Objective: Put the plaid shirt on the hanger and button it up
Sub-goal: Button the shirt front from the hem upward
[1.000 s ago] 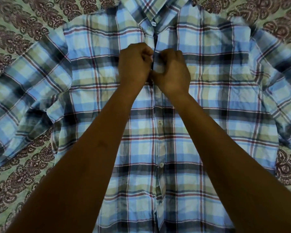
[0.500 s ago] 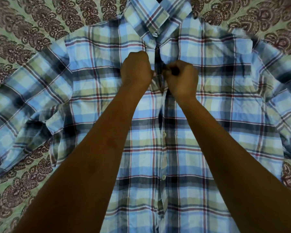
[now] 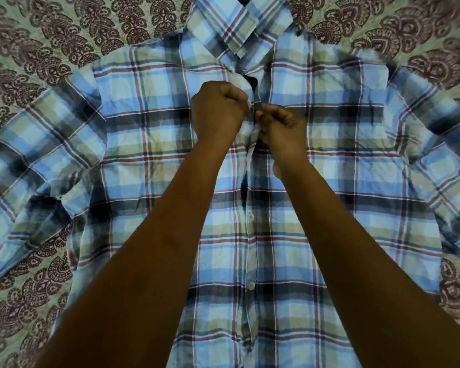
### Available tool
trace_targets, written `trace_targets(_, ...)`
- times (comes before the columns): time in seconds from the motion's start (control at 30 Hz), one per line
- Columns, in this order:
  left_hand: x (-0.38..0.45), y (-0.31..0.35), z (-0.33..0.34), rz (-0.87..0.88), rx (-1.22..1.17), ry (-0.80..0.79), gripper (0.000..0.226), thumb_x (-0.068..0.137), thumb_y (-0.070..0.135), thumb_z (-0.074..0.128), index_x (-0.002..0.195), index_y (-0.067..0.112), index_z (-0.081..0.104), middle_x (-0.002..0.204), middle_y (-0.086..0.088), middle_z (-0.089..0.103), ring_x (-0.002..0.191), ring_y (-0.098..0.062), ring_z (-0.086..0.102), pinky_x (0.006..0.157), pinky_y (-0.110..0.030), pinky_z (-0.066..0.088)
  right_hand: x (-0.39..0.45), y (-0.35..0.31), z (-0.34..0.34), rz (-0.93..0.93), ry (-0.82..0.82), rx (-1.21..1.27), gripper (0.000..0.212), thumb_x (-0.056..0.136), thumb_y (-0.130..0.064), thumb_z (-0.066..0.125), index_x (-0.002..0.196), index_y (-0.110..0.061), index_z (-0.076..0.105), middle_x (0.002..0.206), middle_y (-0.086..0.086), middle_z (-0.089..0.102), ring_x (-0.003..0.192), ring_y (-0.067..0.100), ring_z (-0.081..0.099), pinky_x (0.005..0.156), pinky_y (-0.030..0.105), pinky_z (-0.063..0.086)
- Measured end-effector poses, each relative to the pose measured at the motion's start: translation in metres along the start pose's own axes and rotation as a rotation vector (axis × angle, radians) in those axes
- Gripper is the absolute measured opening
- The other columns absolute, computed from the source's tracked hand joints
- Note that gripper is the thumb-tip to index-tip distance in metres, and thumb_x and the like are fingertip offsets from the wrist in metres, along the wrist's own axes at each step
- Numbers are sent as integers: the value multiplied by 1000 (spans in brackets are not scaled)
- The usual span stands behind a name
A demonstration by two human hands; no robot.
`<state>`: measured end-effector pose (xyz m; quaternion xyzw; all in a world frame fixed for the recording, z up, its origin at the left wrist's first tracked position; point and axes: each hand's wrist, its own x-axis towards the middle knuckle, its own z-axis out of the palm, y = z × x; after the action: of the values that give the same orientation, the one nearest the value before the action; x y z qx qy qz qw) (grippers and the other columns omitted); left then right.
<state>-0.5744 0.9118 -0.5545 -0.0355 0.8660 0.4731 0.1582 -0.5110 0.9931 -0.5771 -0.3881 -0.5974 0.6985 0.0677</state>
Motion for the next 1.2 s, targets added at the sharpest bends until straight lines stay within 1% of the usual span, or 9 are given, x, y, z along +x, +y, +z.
trace_targets(0.17,-1,-6,-1,-6,-55,-41,20,73,10,72,64,26,66,71,-1,68,78,-20,69,79,-36,58,-3,-2,-1,28,-50,37,18,90,-6,55,80,-15,67,88,10,68,90,24,64,92,42,53)
trace_targets(0.33,-8,-7,2,151,229,55,9,80,15,64,82,17,72,88,-3,73,83,-19,67,74,-32,55,-3,-1,4,19,9,63,20,90,-6,55,79,-17,67,86,6,68,93,26,64,94,45,51)
trace_targets(0.47,-17,-6,8,201,180,122,8,80,12,63,84,14,70,83,-2,71,78,-16,66,70,-29,54,-2,3,4,17,15,55,15,90,-8,56,85,-12,69,96,16,69,99,34,64,94,48,50)
trace_targets(0.57,-14,-8,6,231,95,107,7,79,11,66,83,11,71,83,-2,71,75,-12,65,70,-25,54,-1,4,3,4,1,40,14,90,-9,55,90,-9,69,98,17,69,95,30,64,94,45,50)
trace_targets(0.7,-6,-10,4,213,83,54,5,79,12,68,83,11,70,78,7,64,70,-5,58,67,-12,47,-2,0,4,23,1,25,18,91,-9,55,82,-15,69,90,9,69,92,23,65,93,41,51)
trace_targets(0.8,-4,-14,4,180,48,36,5,80,10,67,84,10,70,79,6,64,68,-2,57,68,-9,47,-3,-4,1,89,-14,69,23,92,-13,52,75,-15,67,79,7,68,81,21,64,84,35,54)
trace_targets(0.93,-2,-16,4,136,23,26,5,79,11,68,84,11,70,78,1,67,75,-11,64,74,-21,54,-2,-6,0,76,-59,55,21,91,-11,54,73,-13,65,84,13,66,80,24,62,80,34,54)
trace_targets(1.1,2,-16,5,-20,-45,16,16,74,0,65,70,16,67,82,-12,72,78,-28,69,76,-40,58,3,1,5,-3,-25,-79,19,80,-8,66,67,-22,67,79,6,70,82,27,67,86,48,54)
trace_targets(1.2,2,-17,0,-132,-175,-39,26,75,-6,62,67,18,63,78,-12,68,71,-28,67,72,-38,59,1,9,12,-84,36,-168,15,77,-13,70,71,-26,65,79,-1,70,81,20,68,84,46,54)
